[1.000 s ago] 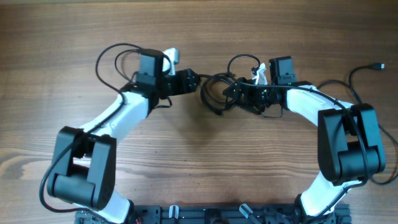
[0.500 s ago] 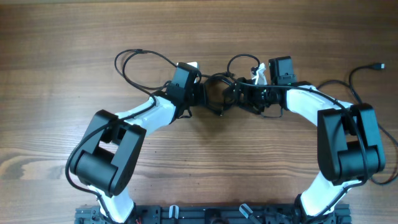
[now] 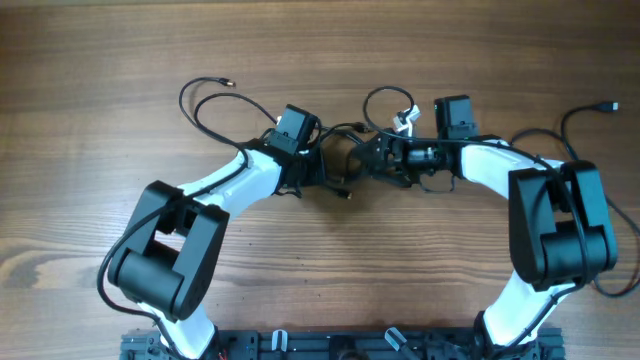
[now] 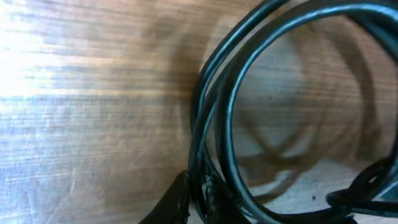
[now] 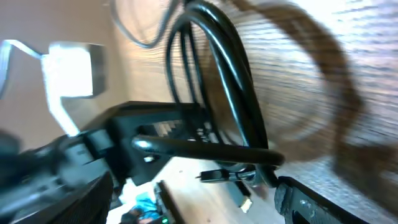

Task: Untangle cables

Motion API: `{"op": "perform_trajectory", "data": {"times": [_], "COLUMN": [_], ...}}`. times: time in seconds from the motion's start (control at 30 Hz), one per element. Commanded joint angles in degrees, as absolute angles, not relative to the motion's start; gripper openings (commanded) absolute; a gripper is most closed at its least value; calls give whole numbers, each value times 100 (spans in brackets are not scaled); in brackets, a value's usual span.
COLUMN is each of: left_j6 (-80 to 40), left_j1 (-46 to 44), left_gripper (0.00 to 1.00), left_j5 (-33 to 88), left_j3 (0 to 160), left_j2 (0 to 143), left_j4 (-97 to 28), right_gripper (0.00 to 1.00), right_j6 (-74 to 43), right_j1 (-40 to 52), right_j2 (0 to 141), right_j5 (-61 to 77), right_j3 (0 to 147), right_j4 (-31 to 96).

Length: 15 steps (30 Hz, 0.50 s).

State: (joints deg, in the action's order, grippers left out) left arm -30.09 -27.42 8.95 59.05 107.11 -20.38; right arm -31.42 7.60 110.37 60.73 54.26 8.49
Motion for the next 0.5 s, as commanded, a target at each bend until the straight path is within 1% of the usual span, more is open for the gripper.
{"op": "perform_trajectory", "data": {"times": [0.0,0.07,0.13,0.17,0.27,0.33,0.43,0.47], "left_j6": [-3312,-3350,-3350,-3352,-3350,-3354,-3505,-3503], "left_j1": [-2753,-2753,-2753,-2753,-2755,-2755,-2755,-2755], "left_gripper": [13,13,11,8,8,7,7,6], "left_j5": [851,847,845,845,847,849,847,847], "left_j3": [5625,5625,5625,5625,5625,5625,5625,5625], "left_j2": [10995,10995,10995,10995,10995,10995,10995,10995], "left_j4": [-2449,-2443,-2445,-2447,-2460,-2471,-2443,-2414], "right_gripper": [87,86,85,85,86,88,88,88], "right_j6": [-3074,-3402,-3474,-3538,-4167,-4764,-5564,-5889], "right_j1": [672,679,679,679,733,932,1330,1494], "right_j2": [11131,11131,11131,11131,11131,11131,11131,11131], "right_j5": [6718,6884,7216,7133,6261,5769,5057,4560], "right_j3": [5389,5389,5389,5389,5389,5389,5389,5389], "right_j4": [784,803,801,797,690,314,-384,-611]}}
